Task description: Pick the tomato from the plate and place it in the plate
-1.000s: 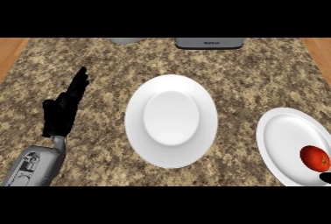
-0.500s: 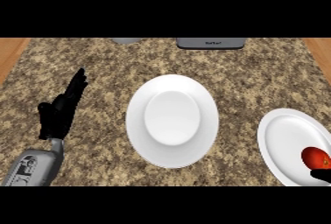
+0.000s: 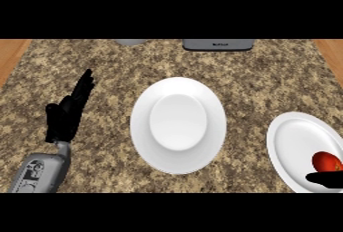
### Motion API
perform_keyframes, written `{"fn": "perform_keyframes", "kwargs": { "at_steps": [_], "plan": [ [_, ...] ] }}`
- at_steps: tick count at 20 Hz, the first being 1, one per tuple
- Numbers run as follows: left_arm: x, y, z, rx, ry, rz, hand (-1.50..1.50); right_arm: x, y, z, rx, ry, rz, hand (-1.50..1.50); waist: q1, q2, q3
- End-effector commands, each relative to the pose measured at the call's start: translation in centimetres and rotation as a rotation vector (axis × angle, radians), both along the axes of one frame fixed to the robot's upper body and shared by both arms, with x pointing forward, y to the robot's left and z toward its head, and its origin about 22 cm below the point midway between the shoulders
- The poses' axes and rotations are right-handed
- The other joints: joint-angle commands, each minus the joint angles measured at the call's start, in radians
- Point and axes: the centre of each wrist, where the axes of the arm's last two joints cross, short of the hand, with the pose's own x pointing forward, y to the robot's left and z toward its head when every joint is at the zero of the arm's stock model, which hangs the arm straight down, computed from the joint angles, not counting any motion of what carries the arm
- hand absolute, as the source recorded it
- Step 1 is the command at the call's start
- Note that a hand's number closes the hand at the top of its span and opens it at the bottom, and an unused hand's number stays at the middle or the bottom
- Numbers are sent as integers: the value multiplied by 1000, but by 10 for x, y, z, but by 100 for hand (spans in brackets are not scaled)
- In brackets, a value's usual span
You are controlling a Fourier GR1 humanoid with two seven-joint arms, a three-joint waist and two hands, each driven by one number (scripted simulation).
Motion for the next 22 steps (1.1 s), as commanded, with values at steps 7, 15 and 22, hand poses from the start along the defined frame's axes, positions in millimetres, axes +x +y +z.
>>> {"fn": "perform_keyframes", "kwargs": {
  "at_steps": [7, 15, 22],
  "plan": [
    [-9, -9, -11, 1, 4, -3, 0, -9, -16, -37, 24, 36, -11, -150, -1, -1, 0],
    [10, 10, -13, -9, 2, -4, 0, 6, -21, -31, -80, -19, -17, 150, -2, 0, 0],
    [3, 3, -5, -7, 8, 2, 0, 1, 11, -37, -197, 36, 284, 150, 4, 0, -1]
  ]
}}
